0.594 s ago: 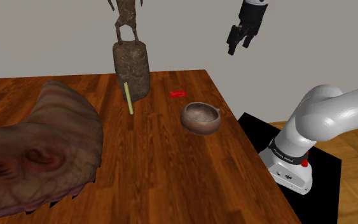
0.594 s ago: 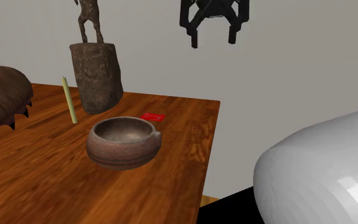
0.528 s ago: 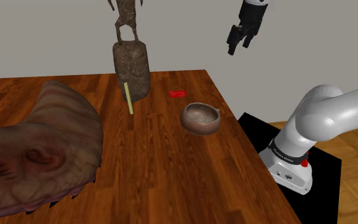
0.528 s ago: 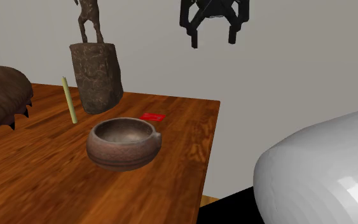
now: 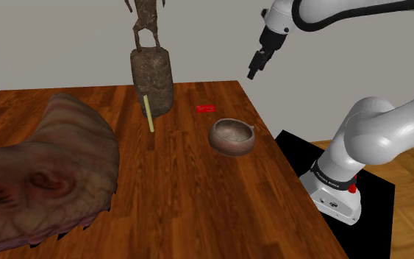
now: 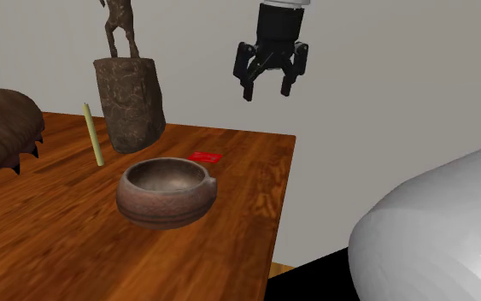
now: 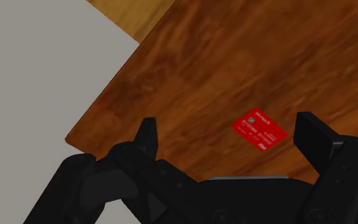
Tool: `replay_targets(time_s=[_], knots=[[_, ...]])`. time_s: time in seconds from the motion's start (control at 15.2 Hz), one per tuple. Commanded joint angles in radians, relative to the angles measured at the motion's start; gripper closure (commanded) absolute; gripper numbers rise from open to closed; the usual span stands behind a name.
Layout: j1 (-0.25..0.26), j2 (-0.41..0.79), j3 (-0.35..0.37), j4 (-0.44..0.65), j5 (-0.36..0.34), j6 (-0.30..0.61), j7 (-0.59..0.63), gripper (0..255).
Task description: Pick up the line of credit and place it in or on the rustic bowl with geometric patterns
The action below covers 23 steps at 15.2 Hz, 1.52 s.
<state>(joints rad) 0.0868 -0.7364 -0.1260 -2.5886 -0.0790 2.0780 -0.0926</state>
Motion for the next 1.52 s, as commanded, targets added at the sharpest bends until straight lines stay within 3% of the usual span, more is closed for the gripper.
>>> replay_targets(time_s=[0.0,0.33,0.59,0.79,1.06,1.45], knots=[[0.037,0.051,-0.048,-0.024,0.014,0.114,-0.093,0],[0.173,0.196,-0.182,-0.057,0.099,0.368,-0.345,0],[0.35,0.332,-0.327,-0.04,0.248,0.534,-0.61,0],[0.541,0.435,-0.473,-0.001,0.438,0.618,-0.869,0],[0.833,0.593,-0.696,0.098,0.827,0.631,-1.315,0],[0.893,0.733,-0.723,0.157,1.073,0.603,-1.504,0]])
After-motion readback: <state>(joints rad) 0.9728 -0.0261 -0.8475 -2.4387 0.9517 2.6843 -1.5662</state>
